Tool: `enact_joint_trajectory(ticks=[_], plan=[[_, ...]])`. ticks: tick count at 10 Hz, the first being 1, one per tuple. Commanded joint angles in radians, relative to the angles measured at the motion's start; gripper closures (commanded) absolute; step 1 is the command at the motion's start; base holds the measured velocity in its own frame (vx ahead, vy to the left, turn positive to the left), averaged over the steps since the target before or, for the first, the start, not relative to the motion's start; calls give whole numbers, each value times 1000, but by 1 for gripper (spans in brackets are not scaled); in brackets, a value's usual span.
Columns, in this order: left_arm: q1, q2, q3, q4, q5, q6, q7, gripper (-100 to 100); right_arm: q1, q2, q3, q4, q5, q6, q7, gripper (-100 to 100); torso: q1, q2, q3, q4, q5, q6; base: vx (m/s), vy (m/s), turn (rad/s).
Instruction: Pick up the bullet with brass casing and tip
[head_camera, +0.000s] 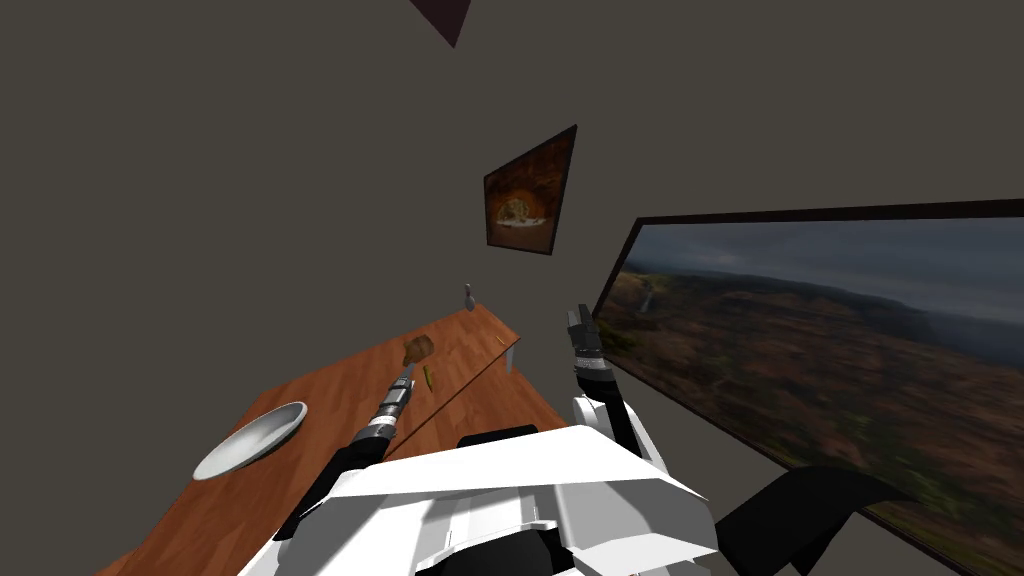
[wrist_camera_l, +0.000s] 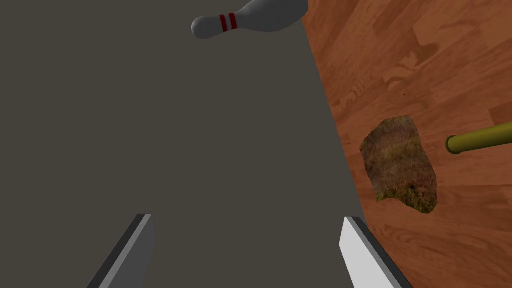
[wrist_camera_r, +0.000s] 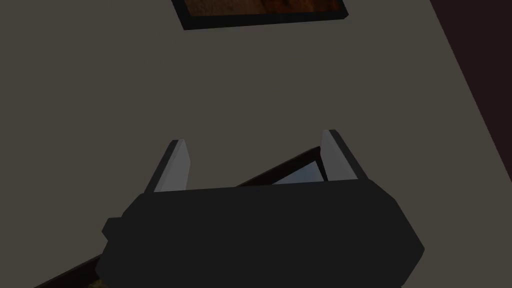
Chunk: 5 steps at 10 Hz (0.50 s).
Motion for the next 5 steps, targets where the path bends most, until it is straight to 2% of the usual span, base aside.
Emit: enact_joint_trajectory(ticks=[1,2,3,4,5], plan=[[-16,11,-9,50,34,12,-16,-100,0,0,0,0,0,0,0,0,0,0,0,0,0,0,6,-24,-125],[-16,11,-9,66,34,12,-16,-100,0,0,0,0,0,0,0,0,1,0,0,0,0,-1,5,-7,19],[-23,32,-18,107,80,44,-45,-100,0,0,0,0,0,0,0,0,2,0,0,0,0,-1,8,-22,-250],[-23,32,-18,124,86,44,-45,-100,0,0,0,0,0,0,0,0,1,0,0,0,0,0,8,-13,-151],[-31,53,-27,152,132,77,-75,-100,0,0,0,0,0,0,0,0,2,0,0,0,0,-1,15,-21,-283]])
